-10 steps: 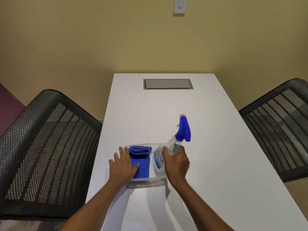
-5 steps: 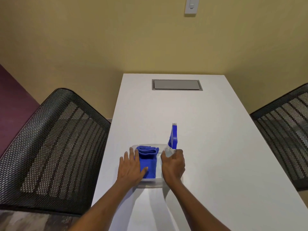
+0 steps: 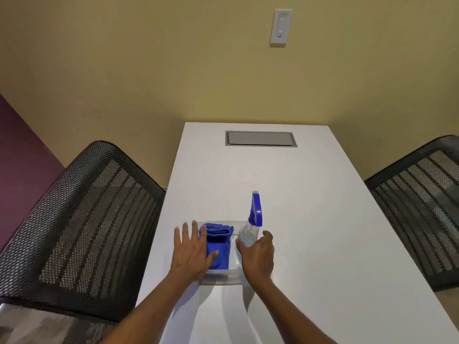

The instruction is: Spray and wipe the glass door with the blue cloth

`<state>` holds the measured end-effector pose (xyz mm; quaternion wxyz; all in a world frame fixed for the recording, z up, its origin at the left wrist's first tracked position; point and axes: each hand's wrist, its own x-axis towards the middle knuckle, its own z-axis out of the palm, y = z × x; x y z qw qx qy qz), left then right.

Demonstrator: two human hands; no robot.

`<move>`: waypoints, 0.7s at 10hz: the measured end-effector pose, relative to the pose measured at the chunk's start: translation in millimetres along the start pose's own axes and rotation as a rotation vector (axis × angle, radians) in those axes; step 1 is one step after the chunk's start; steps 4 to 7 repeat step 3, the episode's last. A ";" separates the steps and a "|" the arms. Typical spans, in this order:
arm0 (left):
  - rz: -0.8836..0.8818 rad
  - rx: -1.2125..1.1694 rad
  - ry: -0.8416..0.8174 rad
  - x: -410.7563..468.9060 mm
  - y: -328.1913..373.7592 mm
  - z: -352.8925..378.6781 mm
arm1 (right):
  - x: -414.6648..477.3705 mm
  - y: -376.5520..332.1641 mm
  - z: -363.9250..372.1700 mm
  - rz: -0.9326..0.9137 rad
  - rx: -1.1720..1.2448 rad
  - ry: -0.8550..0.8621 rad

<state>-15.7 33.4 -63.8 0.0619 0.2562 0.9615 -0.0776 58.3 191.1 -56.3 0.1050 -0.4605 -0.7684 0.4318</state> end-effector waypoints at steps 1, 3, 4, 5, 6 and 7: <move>-0.013 0.021 0.032 -10.8 -3.2 -12.3 | -18.4 3.9 -6.7 -0.124 -0.188 0.053; 0.038 0.110 0.151 -21.4 -28.8 -59.1 | -60.7 -1.1 -28.7 -0.582 -0.597 0.205; 0.038 0.110 0.151 -21.4 -28.8 -59.1 | -60.7 -1.1 -28.7 -0.582 -0.597 0.205; 0.038 0.110 0.151 -21.4 -28.8 -59.1 | -60.7 -1.1 -28.7 -0.582 -0.597 0.205; 0.038 0.110 0.151 -21.4 -28.8 -59.1 | -60.7 -1.1 -28.7 -0.582 -0.597 0.205; 0.038 0.110 0.151 -21.4 -28.8 -59.1 | -60.7 -1.1 -28.7 -0.582 -0.597 0.205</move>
